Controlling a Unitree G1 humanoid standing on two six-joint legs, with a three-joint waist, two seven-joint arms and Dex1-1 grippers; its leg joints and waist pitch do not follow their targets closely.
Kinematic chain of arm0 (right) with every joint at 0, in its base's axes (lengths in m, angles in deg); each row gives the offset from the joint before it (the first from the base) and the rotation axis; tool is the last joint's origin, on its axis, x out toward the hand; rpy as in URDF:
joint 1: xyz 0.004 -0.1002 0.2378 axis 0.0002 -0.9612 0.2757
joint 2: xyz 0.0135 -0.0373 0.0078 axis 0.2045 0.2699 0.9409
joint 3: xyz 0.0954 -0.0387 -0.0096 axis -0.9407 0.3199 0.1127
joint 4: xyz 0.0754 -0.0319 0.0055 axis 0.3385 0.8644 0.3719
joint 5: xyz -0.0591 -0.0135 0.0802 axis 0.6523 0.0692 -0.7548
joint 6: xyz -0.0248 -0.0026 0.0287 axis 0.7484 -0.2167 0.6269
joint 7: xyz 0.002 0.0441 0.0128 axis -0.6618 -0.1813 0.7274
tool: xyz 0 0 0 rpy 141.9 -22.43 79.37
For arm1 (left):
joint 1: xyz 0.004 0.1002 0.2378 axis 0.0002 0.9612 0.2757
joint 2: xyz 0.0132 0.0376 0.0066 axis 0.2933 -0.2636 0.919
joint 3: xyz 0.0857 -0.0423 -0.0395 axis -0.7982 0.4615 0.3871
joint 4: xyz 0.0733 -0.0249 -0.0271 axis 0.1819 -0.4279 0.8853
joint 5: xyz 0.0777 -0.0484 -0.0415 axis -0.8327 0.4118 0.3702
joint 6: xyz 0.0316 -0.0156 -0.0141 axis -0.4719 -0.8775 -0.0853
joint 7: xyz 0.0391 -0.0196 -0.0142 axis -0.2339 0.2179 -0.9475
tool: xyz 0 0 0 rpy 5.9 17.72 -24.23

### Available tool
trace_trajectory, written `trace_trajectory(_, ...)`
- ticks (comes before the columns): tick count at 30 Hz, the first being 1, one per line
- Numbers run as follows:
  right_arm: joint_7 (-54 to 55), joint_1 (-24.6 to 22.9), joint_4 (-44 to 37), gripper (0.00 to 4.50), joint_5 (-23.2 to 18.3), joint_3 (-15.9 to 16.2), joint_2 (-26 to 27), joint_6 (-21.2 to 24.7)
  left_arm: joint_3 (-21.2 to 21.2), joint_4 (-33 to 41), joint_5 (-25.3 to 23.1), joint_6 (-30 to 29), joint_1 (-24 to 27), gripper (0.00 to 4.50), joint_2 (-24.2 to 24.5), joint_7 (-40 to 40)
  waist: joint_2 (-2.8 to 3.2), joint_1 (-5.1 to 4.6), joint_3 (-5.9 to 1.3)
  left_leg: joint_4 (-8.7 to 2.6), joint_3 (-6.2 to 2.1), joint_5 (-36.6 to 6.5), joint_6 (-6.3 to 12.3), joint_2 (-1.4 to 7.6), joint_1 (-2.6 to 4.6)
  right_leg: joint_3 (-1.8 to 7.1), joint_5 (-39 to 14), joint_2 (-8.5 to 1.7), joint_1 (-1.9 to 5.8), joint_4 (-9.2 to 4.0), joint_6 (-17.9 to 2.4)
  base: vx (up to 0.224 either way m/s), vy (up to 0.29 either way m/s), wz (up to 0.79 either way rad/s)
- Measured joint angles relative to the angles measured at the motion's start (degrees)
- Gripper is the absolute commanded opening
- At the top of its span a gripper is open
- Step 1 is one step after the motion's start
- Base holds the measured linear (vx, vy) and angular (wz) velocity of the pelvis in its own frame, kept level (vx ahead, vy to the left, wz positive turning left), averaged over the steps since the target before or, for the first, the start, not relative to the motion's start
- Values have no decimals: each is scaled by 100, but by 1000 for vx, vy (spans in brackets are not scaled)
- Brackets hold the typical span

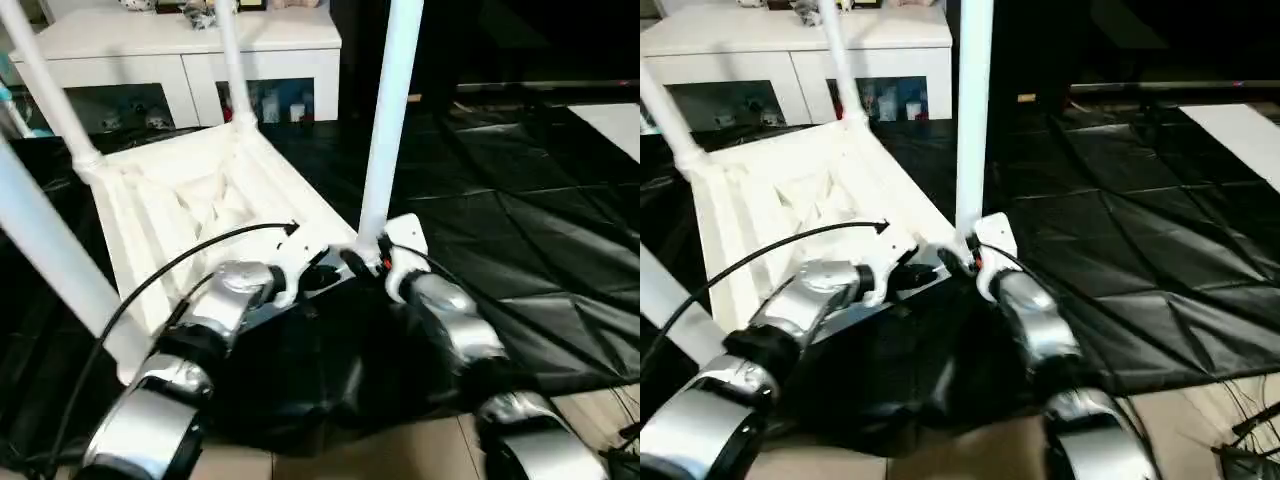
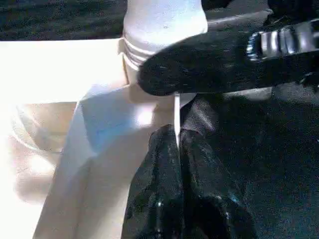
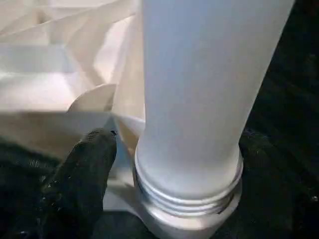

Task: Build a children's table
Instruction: Rotate leg to tighten

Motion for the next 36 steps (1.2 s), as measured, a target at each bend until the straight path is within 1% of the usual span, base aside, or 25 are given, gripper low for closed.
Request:
trace_trajectory(3, -515, -168, -245, 386, -14, 139, -221, -105, -6, 261, 35, -2, 152, 0, 158, 299, 7, 19, -4, -7, 0, 0, 0, 4, -4, -5, 24, 2, 0, 8, -25, 0, 0, 0)
trace_trajectory(4, -848, -278, -442, 386, -44, 191, -368, -104, -19, 416, 53, 2, 238, 0, 251, 454, 15, 35, -2, -8, 0, 0, 0, 8, -7, -11, 25, 2, 0, 7, -28, 0, 0, 0)
trace_trajectory(6, -1239, -384, -625, 386, -154, 224, -514, -105, -52, 586, 94, 17, 332, 0, 370, 639, 21, 45, -4, -6, 0, 0, 0, 13, -3, -12, 25, 5, -1, 8, -28, 26, -2, 0)
trace_trajectory(9, -1676, -530, -905, 386, -253, 243, -714, -74, -75, 783, 98, 43, 413, 0, 483, 853, 35, 66, -6, 4, 5, 2, 2, 15, -15, -10, 12, 6, -8, 5, -15, 34, 4, 0)
trace_trajectory(13, -2260, -728, -1443, 386, -494, 291, -969, 14, -93, 1166, 136, 65, 627, 0, 673, 1120, 39, 68, -7, 9, 18, 11, 23, 15, -45, -8, 2, 2, -33, -1, -19, 0, 0, 0)
trace_trajectory(16, -2405, -780, -1601, 386, -581, 287, -997, 73, -90, 1297, 148, 72, 717, 0, 738, 1169, 39, 74, -7, 17, 18, 12, 25, 19, -56, -9, 3, 3, -49, 11, -19, 0, 0, 0)
trace_trajectory(20, -2488, -848, -1663, 386, -739, 262, -989, 142, -93, 1383, 145, 127, 800, 0, 771, 1203, 41, 69, -8, 23, 18, 10, 19, 20, -55, -5, 3, 3, -49, 14, -19, 0, 0, 0)
trace_trajectory(26, -2482, -915, -1748, 386, -693, 275, -1008, 94, -117, 1496, 115, 180, 865, 0, 813, 1198, 41, 68, -8, 24, 19, 11, 22, 20, -57, -5, 3, 3, -51, 13, -19, 0, 0, 0)
trace_trajectory(36, -2469, -916, -1765, 386, -640, 295, -1075, 260, -129, 1500, 75, 262, 895, 0, 828, 1160, 40, 65, -8, 55, 17, 10, 21, 21, -63, -2, 3, 3, -53, 37, -19, 0, 0, 0)
